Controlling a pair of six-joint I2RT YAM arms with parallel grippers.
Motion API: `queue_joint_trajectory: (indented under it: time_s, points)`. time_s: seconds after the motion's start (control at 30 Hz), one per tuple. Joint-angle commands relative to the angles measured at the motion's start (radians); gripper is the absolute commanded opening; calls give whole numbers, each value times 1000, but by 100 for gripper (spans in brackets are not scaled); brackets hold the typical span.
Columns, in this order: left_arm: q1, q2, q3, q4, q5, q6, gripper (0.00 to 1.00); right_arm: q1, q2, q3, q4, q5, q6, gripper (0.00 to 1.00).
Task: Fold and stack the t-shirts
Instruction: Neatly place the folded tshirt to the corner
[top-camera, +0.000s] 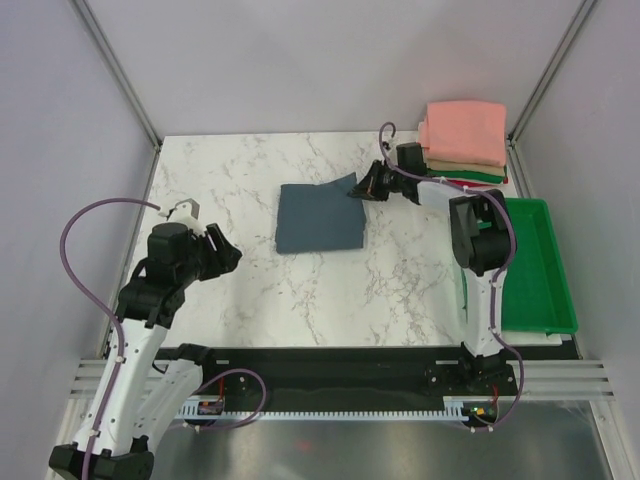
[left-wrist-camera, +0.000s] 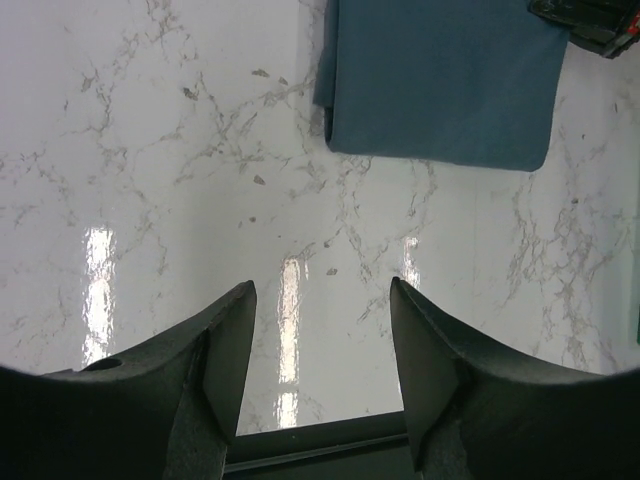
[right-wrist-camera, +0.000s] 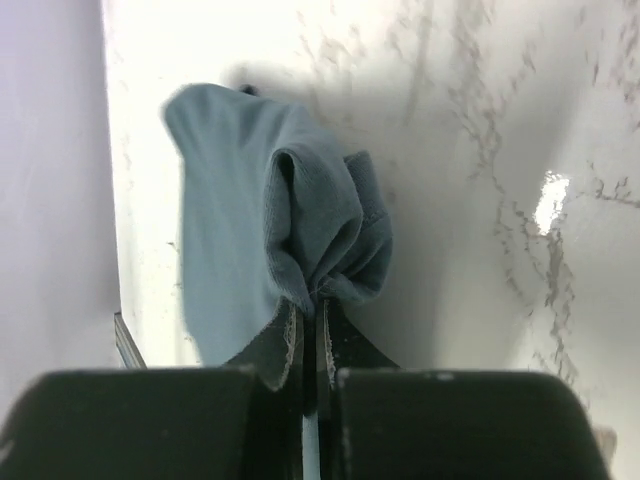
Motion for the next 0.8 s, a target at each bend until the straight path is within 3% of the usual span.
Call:
queue_joint_trajectory:
  time_s: [0.0,0.3,0.5,0.63,0.77]
  points:
    - [-7,-24,-8,21,-56,-19,64,-50,-189,102,-133,5,-85,0]
    - [-6,-15,-5,20,-65,-11,62,-165,-313,269,-297,-25,-145,0]
    - [-6,-16,-3,20,-67,-10,62,-205,-253,580,-578,40,-301,0]
    - [-6,-18,-5,20,-67,-10,62,-240,-230,766,-652,50,-334,0]
    - [-6,-15,-5,20,-67,-8,62,-294,-224,844,-657,41,-311,0]
